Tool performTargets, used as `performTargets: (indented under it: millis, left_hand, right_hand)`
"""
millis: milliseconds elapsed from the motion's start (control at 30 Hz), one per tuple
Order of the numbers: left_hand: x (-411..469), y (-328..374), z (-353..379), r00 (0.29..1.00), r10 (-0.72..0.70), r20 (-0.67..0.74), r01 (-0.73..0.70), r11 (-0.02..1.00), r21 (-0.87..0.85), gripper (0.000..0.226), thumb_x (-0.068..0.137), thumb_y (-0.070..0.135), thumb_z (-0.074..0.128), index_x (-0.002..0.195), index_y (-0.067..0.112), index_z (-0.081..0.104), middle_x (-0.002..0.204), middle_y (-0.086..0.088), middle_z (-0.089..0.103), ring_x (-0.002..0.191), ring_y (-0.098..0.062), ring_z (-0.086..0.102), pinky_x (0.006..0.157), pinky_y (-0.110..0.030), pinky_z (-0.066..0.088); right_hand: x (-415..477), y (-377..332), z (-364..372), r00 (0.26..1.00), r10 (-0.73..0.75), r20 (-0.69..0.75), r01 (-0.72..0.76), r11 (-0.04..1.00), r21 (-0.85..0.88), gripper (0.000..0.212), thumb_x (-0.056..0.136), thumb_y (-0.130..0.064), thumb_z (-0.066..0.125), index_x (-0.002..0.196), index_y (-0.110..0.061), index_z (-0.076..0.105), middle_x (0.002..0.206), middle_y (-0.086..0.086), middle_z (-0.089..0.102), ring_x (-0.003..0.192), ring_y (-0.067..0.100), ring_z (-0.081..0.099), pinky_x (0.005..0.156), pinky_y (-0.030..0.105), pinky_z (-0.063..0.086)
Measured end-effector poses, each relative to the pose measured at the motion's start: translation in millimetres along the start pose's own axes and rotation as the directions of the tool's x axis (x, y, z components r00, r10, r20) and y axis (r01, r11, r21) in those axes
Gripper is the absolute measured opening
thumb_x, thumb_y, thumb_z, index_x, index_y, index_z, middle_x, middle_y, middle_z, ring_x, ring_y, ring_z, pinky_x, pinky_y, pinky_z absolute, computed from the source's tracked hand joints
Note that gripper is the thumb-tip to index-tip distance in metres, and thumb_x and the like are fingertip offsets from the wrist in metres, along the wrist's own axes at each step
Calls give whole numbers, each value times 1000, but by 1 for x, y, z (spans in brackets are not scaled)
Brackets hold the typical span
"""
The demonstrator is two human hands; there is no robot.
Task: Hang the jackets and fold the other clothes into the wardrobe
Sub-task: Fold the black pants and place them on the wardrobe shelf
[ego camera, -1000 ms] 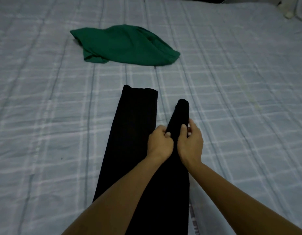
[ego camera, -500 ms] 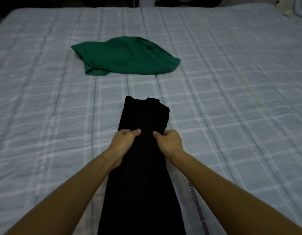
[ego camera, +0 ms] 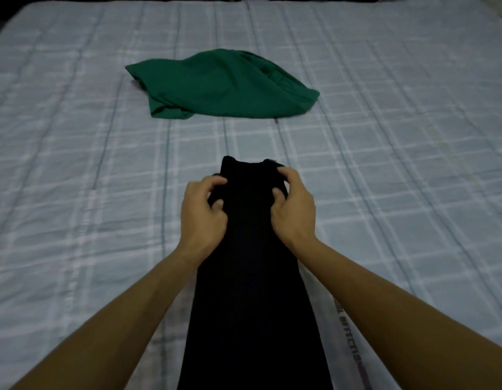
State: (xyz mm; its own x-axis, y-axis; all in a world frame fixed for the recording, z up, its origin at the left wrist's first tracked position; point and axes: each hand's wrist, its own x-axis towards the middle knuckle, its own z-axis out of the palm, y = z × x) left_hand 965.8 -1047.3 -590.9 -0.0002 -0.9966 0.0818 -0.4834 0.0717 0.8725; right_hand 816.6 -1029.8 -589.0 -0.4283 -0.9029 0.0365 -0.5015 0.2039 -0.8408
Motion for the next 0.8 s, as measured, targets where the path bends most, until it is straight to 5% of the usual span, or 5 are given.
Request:
performTargets:
  millis: [133, 300, 500, 700, 800]
  left_hand:
    - [1, -10, 5, 917, -383, 107, 398, 878, -265, 37, 87, 9, 60, 119, 24, 50, 117, -1, 58, 95, -14, 62, 69, -20, 50]
    - [31, 4, 4, 712, -617, 333, 691, 699, -182, 56, 78, 44, 69, 119, 8, 56, 106, -9, 67, 88, -24, 67, 77, -33, 56]
    - [53, 17, 2, 985, -108, 134, 136, 967, -216, 49, 84, -5, 54, 120, 27, 52, 112, -1, 64, 101, -12, 63, 86, -33, 54]
    - [41, -1, 15, 999, -33, -17, 35, 996, 87, 77, 85, -6, 51, 148, 20, 17, 156, -8, 17, 142, -16, 18, 116, -41, 20]
    - [13, -5, 15, 984, 180, -16, -174, 965, 196, 58, 87, 0, 50, 141, 13, 32, 150, -10, 30, 136, -21, 31, 114, -40, 25]
  right_hand:
    - [-1, 12, 0, 970, 231, 81, -232, 973, 9, 50, 96, -18, 50, 143, -18, 32, 138, 3, 50, 117, 17, 53, 98, 30, 43]
    - [18, 0, 6, 887, 447, 117, -461, 873, 157, 40, 86, -46, 61, 108, -12, 63, 105, -1, 67, 91, 19, 66, 85, 36, 55]
    - [36, -26, -2, 979, 153, -132, -125, 971, 202, 7, 95, -16, 52, 100, -19, 55, 88, -10, 60, 83, 9, 60, 77, 22, 49]
    - [25, 8, 8, 967, 251, -50, -253, 967, -39, 63, 95, -20, 53, 147, -12, 19, 147, 11, 30, 128, 26, 40, 107, 38, 36]
    - [-7, 22, 4, 994, -66, -88, 53, 988, -145, 55, 95, -18, 50, 144, -13, 28, 145, 11, 32, 129, 23, 39, 108, 39, 34]
